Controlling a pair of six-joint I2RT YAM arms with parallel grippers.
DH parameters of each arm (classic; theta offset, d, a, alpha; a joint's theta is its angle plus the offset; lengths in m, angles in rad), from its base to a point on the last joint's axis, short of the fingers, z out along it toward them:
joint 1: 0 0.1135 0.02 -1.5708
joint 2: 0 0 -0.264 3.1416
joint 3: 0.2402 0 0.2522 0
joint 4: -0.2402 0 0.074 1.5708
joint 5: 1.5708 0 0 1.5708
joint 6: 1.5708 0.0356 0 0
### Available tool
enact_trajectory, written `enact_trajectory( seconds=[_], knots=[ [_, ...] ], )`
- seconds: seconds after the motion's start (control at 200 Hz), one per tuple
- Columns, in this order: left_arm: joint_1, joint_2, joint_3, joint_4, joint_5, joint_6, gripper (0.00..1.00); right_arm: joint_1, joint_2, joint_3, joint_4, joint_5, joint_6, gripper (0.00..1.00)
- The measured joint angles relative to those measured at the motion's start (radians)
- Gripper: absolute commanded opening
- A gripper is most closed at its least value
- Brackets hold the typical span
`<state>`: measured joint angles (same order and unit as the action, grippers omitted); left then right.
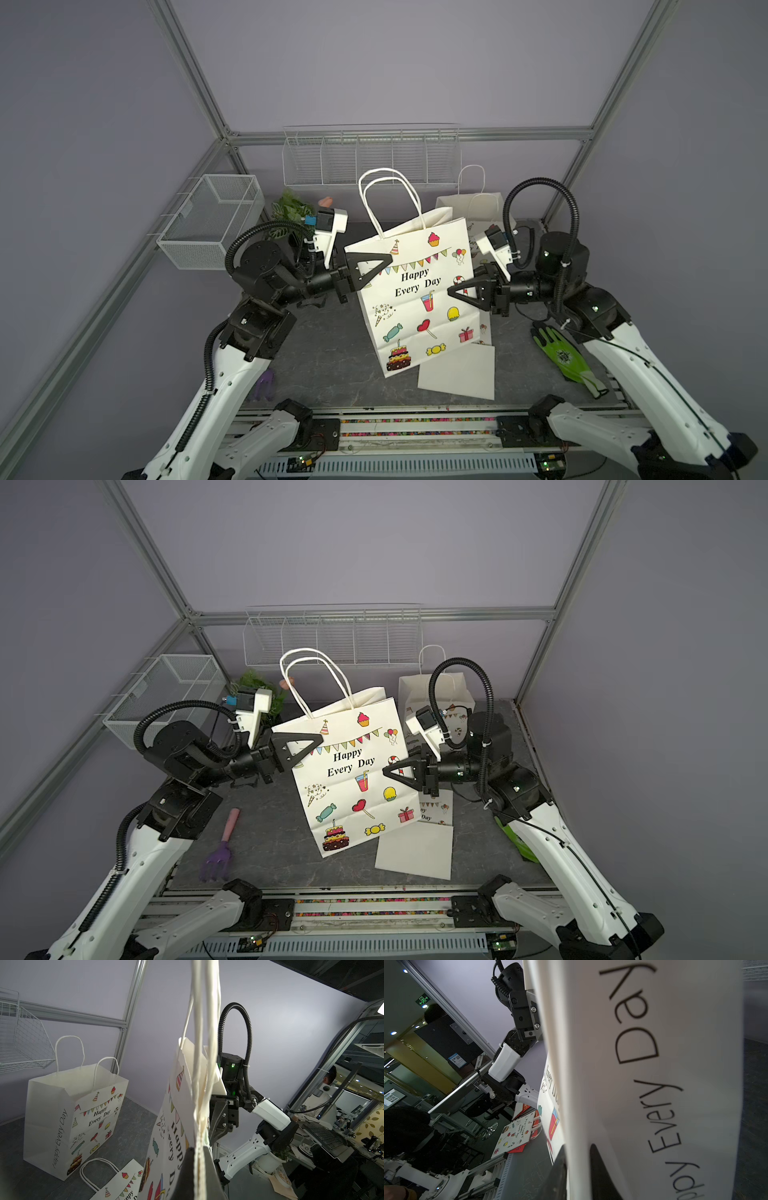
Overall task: Put away the paper bag
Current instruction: Press the paper bag.
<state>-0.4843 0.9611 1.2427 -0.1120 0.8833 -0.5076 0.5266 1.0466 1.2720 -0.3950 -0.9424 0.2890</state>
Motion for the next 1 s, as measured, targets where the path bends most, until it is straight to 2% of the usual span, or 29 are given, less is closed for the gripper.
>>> enact_trajectory(
  seconds=[0.06, 0.125, 0.355, 0.475, 0.55, 0.675, 0.845, 0.999],
  knots=[
    [0.0, 0.005, -0.003, 0.003, 0.01, 0.001, 0.0, 0.0, -0.002, 0.011, -0.009, 0.005, -0.005, 0.66],
    [0.0, 0.012, -0.008, 0.007, 0.03, 0.004, 0.0, -0.004, 0.0, 0.046, -0.032, 0.015, -0.022, 0.79],
    [0.0, 0.023, -0.067, 0.022, 0.139, 0.005, 0.0, -0.111, 0.061, 0.243, -0.051, 0.005, -0.066, 1.0],
    [0.0, 0.019, -0.083, 0.056, 0.203, -0.009, 0.0, -0.146, 0.114, 0.267, -0.005, -0.036, -0.04, 0.91],
    [0.0, 0.017, -0.085, 0.075, 0.238, -0.019, 0.0, -0.151, 0.149, 0.268, 0.026, -0.069, -0.017, 0.89],
    [0.003, 0.018, -0.085, 0.092, 0.276, -0.031, 0.0, -0.152, 0.192, 0.269, 0.097, -0.146, 0.026, 0.89],
    [0.007, 0.051, -0.032, 0.026, 0.294, 0.006, 0.0, -0.147, 0.231, 0.276, 0.268, -0.269, 0.146, 0.95],
    [0.04, 0.103, 0.011, 0.034, 0.286, 0.011, 0.0, -0.116, 0.221, 0.276, 0.277, -0.326, 0.137, 1.0]
  ],
)
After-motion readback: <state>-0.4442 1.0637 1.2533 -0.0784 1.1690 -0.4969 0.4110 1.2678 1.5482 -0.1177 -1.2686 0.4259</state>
